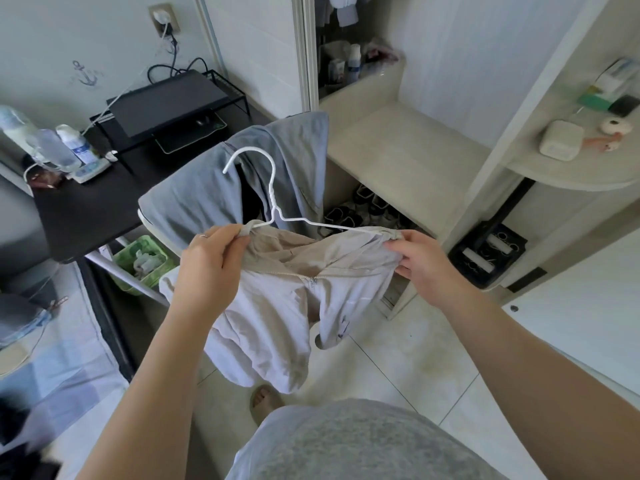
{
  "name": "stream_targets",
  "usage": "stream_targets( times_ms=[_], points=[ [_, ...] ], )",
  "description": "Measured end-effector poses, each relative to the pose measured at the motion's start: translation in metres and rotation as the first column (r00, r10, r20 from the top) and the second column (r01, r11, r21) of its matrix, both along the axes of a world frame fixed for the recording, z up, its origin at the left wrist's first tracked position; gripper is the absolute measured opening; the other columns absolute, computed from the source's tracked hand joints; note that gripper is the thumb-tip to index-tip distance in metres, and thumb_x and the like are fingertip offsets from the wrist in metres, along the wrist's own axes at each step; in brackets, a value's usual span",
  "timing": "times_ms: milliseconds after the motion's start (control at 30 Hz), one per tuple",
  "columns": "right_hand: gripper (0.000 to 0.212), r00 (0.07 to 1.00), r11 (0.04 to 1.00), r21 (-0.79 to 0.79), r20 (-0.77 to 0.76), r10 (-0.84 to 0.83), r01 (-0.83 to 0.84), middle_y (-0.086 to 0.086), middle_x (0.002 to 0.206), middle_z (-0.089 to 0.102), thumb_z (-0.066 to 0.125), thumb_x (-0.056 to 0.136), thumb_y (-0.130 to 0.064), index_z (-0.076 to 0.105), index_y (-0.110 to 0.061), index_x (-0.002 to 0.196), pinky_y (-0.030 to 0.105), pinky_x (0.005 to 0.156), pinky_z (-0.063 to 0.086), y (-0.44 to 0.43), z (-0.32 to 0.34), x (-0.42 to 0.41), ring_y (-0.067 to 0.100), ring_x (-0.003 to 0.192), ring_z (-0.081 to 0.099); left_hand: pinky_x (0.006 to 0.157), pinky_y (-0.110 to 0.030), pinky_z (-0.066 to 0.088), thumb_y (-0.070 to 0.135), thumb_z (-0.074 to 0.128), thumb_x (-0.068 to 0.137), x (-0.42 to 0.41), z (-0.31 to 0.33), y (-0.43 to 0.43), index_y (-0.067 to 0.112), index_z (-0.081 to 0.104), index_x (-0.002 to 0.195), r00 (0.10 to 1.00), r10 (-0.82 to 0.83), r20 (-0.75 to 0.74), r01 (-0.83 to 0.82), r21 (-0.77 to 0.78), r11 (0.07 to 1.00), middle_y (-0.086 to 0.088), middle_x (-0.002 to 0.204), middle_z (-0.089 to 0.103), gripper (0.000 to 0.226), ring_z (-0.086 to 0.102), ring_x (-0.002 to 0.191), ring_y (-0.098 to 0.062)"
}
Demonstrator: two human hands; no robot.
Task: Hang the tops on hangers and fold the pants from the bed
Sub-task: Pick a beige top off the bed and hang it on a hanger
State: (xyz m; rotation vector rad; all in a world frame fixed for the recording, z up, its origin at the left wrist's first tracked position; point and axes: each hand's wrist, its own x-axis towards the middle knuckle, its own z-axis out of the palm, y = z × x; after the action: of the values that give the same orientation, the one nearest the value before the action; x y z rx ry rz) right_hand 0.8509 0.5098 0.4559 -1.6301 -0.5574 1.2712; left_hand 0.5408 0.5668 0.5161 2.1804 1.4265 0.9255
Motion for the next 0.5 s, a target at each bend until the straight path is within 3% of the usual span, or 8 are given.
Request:
stream_targets(
  times_ms=[100, 167, 233, 300, 400, 500],
  points=[
    [0.021, 0.996, 0.999, 0.041, -0.088, -0.030, 0.034, 0.004, 0.107, 0.076, 0.065, 0.091, -0.010, 0.069, -0.016, 0.111, 0.030, 0.082, 0.055, 0.000, 0.004, 0.004, 0.021, 0.103, 0.072, 0.067, -0.033, 0.034, 0.007, 0.055, 0.101, -0.004, -0.001, -0.001, 0.017, 0.057, 0.080, 1.000, 0.000, -0.013, 0.000, 0.012, 1.000, 0.005, 0.066, 0.046, 0.023, 0.047, 0.067, -0.029],
    [0.016, 0.990, 0.997, 0.060, -0.136, -0.033, 0.041, 0.001, 0.102, 0.077, 0.064, 0.092, -0.012, 0.070, -0.019, 0.104, 0.033, 0.084, 0.053, -0.001, 0.008, 0.007, 0.018, 0.096, 0.073, 0.066, -0.034, 0.036, 0.006, 0.056, 0.101, -0.006, -0.004, -0.002, 0.010, 0.062, 0.081, 1.000, 0.006, -0.024, -0.005, 0.016, 1.000, 0.001, 0.067, 0.047, 0.021, 0.048, 0.068, -0.031],
    [0.025, 0.991, 0.998, 0.047, -0.126, -0.039, 0.045, 0.003, 0.105, 0.075, 0.068, 0.090, -0.013, 0.066, -0.020, 0.113, 0.038, 0.087, 0.053, -0.001, 0.013, 0.009, 0.019, 0.097, 0.072, 0.065, -0.034, 0.037, 0.006, 0.057, 0.100, -0.005, -0.006, -0.004, 0.005, 0.068, 0.086, 0.999, 0.011, -0.040, -0.010, 0.023, 1.000, -0.005, 0.066, 0.049, 0.018, 0.049, 0.067, -0.033],
    [0.039, 0.997, 0.999, 0.026, 0.066, -0.030, 0.028, 0.006, 0.108, 0.073, 0.074, 0.084, -0.011, 0.063, -0.016, 0.122, 0.036, 0.086, 0.054, -0.002, 0.014, 0.007, 0.021, 0.100, 0.071, 0.062, -0.034, 0.037, 0.007, 0.058, 0.100, -0.002, -0.009, -0.007, 0.005, 0.071, 0.090, 0.998, 0.010, -0.061, -0.008, 0.026, 1.000, -0.008, 0.067, 0.050, 0.016, 0.050, 0.067, -0.033],
    [0.025, 0.917, 0.995, 0.085, 0.388, -0.088, 0.059, 0.004, 0.104, 0.068, 0.071, 0.087, -0.011, 0.064, -0.019, 0.110, 0.028, 0.077, 0.051, -0.002, 0.016, 0.002, 0.020, 0.097, 0.067, 0.058, -0.041, 0.045, 0.010, 0.059, 0.100, 0.005, -0.012, -0.012, 0.005, 0.072, 0.092, 0.996, 0.002, -0.089, -0.001, 0.011, 1.000, -0.011, 0.070, 0.054, 0.016, 0.052, 0.071, -0.035],
    [0.022, 0.899, 0.996, 0.094, 0.438, -0.033, -0.009, 0.006, 0.105, 0.064, 0.060, 0.094, -0.010, 0.058, -0.030, 0.104, 0.044, 0.085, 0.057, -0.001, 0.025, -0.009, 0.027, 0.098, 0.066, 0.058, -0.041, 0.046, 0.011, 0.059, 0.100, 0.013, -0.019, -0.016, 0.006, 0.073, 0.090, 0.991, -0.033, -0.128, 0.032, -0.007, 0.999, -0.010, 0.070, 0.055, 0.017, 0.052, 0.073, -0.034]
  ],
)
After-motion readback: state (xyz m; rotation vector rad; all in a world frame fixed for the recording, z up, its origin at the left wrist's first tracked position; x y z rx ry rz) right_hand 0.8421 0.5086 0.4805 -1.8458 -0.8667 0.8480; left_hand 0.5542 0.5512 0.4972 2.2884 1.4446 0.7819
